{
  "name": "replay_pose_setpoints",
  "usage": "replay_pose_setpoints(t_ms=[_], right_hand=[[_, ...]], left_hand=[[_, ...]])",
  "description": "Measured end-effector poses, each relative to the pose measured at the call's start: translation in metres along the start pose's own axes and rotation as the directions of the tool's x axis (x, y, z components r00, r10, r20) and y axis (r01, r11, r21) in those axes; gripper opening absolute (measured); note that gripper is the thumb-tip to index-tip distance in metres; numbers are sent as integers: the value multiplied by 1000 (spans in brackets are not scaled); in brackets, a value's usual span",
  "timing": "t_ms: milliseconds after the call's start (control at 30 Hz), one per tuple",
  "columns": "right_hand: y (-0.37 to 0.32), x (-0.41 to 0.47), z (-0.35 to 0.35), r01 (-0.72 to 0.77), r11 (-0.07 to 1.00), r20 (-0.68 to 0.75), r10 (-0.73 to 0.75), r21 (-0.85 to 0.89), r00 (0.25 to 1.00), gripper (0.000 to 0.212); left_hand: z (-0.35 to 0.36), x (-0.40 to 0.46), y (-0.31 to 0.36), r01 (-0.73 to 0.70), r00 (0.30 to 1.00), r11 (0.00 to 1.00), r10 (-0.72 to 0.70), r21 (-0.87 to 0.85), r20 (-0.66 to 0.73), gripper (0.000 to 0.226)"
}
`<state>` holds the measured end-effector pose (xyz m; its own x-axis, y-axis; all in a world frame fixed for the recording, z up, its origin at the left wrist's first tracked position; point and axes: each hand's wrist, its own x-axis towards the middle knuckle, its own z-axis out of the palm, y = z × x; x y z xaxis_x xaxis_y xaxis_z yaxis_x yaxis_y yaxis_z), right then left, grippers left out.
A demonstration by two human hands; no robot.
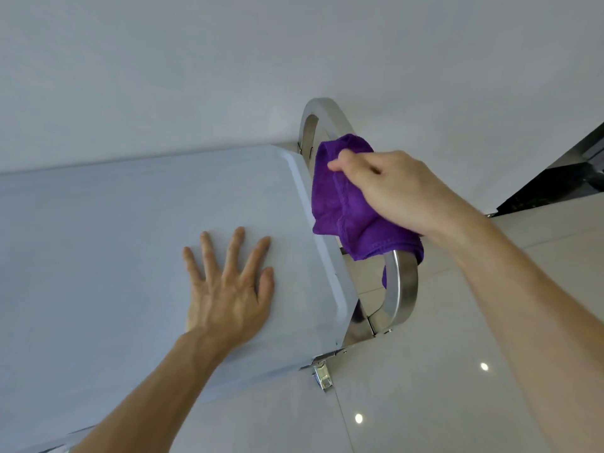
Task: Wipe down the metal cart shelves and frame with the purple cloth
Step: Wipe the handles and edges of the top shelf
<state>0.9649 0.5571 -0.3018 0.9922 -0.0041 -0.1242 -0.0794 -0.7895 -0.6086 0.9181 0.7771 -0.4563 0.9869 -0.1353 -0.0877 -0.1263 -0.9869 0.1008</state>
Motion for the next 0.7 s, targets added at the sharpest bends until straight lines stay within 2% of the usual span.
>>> replay_pose_setpoints(t_ms=[67,133,333,433,567,700], right_hand=[[2,12,12,32,965,-102,-61,-262,993,38],[-2,25,21,29,917,-176,-108,-399,978,49],[-24,92,19,29,900,-209,-133,-434,969,65],[-25,97,20,44,908,-196,-137,-416,971,75],[-9,52,19,98,907,-174,-182,-409,968,74],[7,-39,34,88,922,-340,-226,-377,913,99]], left_hand=[[1,1,-3,-2,1000,1000,2,6,-2,62],[0,0,-3,1,1000,1000,-1,0,3,61],[-3,0,-3,10,999,1000,-11,10,30,65],[-3,-1,-2,16,999,1000,-16,6,33,65],[-2,-2,-2,19,999,1000,-19,14,32,65],[0,-2,-3,21,1000,1000,-21,16,18,64]])
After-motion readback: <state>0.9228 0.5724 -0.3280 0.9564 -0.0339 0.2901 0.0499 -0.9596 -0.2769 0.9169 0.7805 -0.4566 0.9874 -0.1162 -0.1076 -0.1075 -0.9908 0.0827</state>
